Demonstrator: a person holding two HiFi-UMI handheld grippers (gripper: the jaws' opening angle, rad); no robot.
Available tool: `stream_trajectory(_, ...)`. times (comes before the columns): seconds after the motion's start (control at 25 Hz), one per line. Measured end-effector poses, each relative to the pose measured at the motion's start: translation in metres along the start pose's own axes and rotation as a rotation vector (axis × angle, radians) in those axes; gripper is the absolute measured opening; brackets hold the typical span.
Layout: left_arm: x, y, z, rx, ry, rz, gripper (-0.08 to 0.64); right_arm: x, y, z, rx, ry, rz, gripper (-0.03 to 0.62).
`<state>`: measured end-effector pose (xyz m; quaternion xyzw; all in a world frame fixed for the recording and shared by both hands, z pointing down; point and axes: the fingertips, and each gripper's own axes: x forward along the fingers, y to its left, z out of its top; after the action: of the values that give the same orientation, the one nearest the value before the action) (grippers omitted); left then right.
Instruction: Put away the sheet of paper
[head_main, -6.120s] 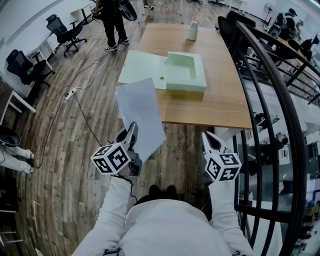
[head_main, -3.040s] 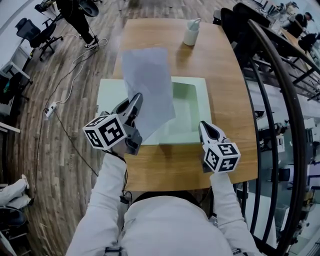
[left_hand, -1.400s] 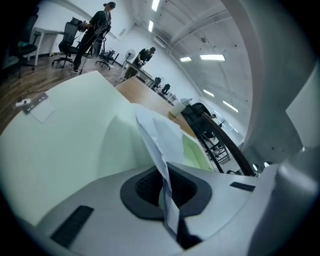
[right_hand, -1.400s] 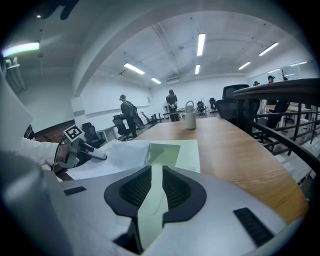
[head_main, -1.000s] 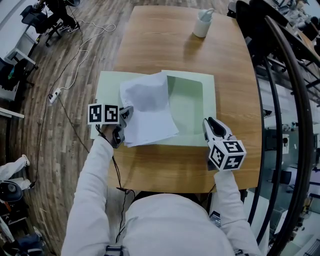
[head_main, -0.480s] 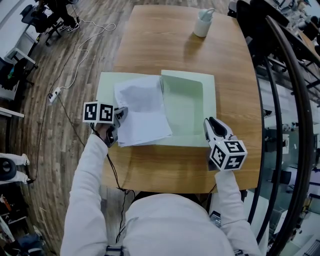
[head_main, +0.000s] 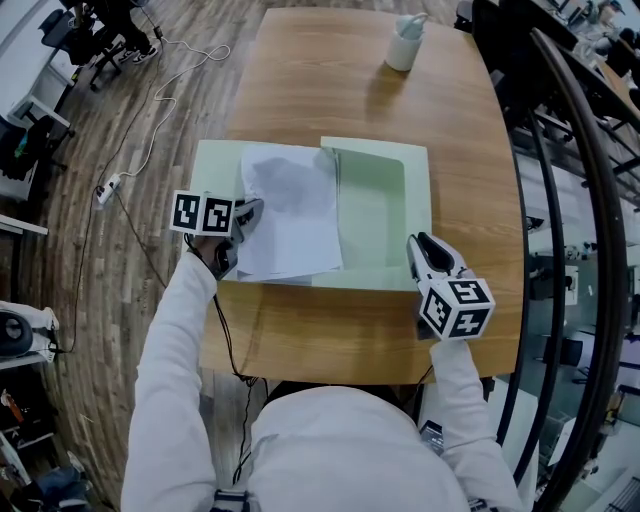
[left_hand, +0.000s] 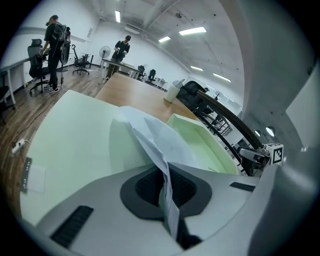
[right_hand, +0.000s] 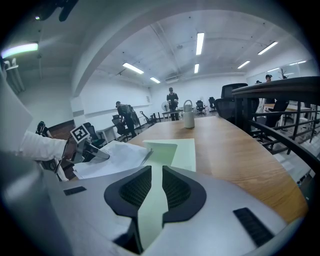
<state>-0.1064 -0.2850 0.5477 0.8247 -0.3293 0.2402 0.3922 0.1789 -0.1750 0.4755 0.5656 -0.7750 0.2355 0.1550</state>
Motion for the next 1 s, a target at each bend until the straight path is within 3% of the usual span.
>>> stream_trajectory(0.4, 0.031, -0.032, 0.012, 0.074, 0.017, -0.055, 0.017, -0.002, -0.002, -0.001, 0.003, -0.002, -0.001, 0.091)
stream_trajectory(0.68, 0.056, -0.061, 0.010, 0.007, 0.013, -0.116, 0.017, -0.005, -0.008, -0.005, 0.012, -0.003, -0.006, 0.091)
stream_trajectory(1.0, 0.080, -0.084, 0.008, -0.032, 0.016, -0.125, 0.017, -0.005, -0.012, -0.006, 0.014, 0.003, -0.004, 0.091)
